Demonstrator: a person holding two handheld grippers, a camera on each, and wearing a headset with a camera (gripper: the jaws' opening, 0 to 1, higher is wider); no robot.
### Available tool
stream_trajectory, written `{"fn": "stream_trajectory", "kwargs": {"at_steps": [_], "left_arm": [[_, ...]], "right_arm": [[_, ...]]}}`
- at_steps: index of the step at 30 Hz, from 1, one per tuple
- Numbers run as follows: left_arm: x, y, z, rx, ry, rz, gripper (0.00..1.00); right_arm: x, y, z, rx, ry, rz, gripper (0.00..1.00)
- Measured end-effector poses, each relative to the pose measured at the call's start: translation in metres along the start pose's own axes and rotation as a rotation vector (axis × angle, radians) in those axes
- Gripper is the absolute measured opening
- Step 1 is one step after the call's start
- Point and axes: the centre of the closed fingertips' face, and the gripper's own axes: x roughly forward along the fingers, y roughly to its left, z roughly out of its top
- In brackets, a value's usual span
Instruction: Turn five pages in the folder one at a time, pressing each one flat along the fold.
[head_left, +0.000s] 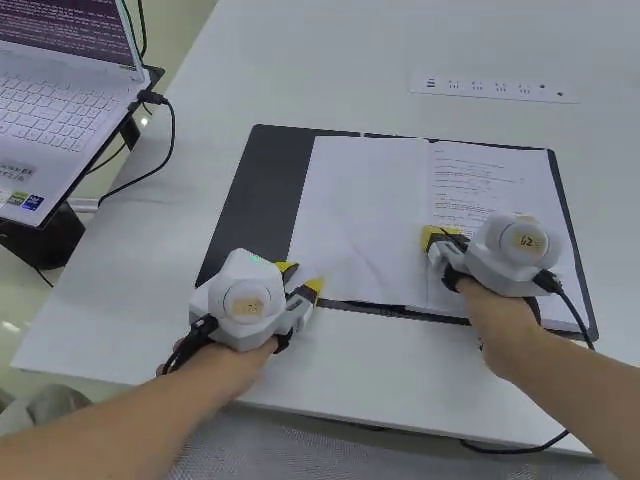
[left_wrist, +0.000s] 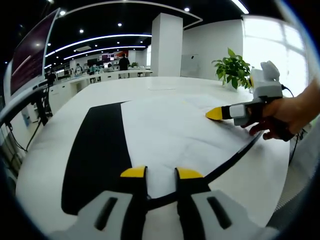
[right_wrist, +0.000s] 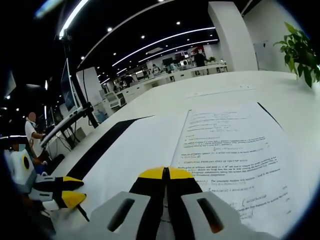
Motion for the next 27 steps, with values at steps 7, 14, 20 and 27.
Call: {"fn": "stream_trajectory", "kwargs": {"at_steps": [7, 14, 20, 27], "left_arm": [[0.0, 0.0, 0.0, 0.002, 0.0, 0.0, 0.2], [-0.001, -0.001, 0.001, 0.007, 0.001, -0.002, 0.21], [-0.001, -0.001, 0.001, 0.011, 0.003, -0.002, 0.21], [-0.002, -0.002, 0.002, 0.016, 0.003, -0.004, 0.21]], "right_arm": [[-0.012, 0.002, -0.011, -0.011, 0.018, 0.004, 0.0], [-0.027, 0.006, -0.025, -0.025, 0.048, 0.0, 0.0], [-0.042, 0.011, -0.037, -0.035, 0.07, 0.009, 0.0], [-0.059, 0.02, -0.049, -0.067, 0.098, 0.028, 0.0]]}}
